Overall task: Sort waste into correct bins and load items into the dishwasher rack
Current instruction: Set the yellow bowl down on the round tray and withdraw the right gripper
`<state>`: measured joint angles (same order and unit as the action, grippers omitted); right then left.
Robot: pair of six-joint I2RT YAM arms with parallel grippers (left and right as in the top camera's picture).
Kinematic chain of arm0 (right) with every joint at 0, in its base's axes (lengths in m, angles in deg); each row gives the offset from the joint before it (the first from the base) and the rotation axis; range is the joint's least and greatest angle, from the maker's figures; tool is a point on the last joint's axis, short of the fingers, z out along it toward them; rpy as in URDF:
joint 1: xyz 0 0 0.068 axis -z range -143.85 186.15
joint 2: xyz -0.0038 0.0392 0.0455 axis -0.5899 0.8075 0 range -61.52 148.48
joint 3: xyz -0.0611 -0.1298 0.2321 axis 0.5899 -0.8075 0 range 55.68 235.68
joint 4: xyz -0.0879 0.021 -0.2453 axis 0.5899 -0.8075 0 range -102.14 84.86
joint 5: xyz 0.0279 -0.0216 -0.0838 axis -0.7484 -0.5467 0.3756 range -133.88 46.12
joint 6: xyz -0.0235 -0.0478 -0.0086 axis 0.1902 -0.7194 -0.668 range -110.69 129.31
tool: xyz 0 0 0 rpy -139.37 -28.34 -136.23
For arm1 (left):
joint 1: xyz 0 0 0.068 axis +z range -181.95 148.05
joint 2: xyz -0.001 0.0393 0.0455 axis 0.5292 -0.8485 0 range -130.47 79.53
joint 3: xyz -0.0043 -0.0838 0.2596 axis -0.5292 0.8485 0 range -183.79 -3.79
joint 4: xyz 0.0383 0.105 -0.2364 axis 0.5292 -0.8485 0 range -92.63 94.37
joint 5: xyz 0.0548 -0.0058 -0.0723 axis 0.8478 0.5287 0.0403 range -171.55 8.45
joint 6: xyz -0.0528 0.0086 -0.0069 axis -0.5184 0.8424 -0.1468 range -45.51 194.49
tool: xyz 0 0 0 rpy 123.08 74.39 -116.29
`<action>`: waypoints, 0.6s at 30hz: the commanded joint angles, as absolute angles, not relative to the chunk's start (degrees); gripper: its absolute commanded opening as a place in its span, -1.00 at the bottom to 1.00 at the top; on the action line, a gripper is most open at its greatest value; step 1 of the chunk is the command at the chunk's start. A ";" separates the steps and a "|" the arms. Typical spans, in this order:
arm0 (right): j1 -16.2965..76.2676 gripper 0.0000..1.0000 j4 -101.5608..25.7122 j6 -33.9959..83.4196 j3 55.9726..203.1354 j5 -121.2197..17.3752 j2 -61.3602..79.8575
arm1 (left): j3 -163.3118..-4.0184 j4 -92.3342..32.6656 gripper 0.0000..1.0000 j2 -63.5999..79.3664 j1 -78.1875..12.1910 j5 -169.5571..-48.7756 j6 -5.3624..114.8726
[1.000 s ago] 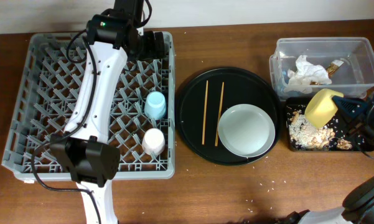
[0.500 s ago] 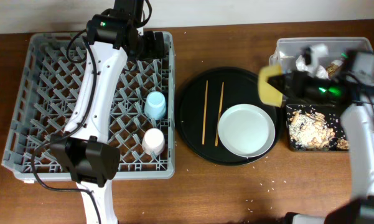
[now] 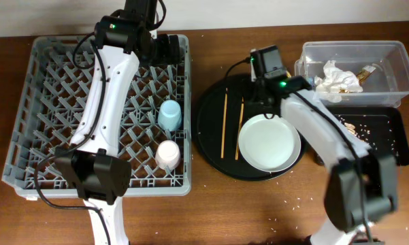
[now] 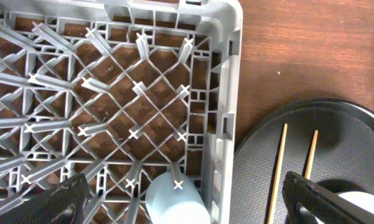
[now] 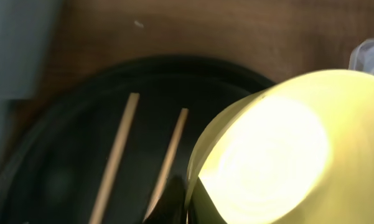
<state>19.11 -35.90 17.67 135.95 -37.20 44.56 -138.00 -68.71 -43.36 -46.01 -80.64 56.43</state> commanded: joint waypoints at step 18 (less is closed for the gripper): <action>20.49 0.47 -40.51 16.38 139.53 -33.77 50.88 | -138.61 -68.77 0.99 -42.49 -46.04 -80.23 55.90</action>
<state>20.16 -35.18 15.18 136.27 -33.44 53.41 -138.00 -68.73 -43.36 -46.01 -80.64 56.45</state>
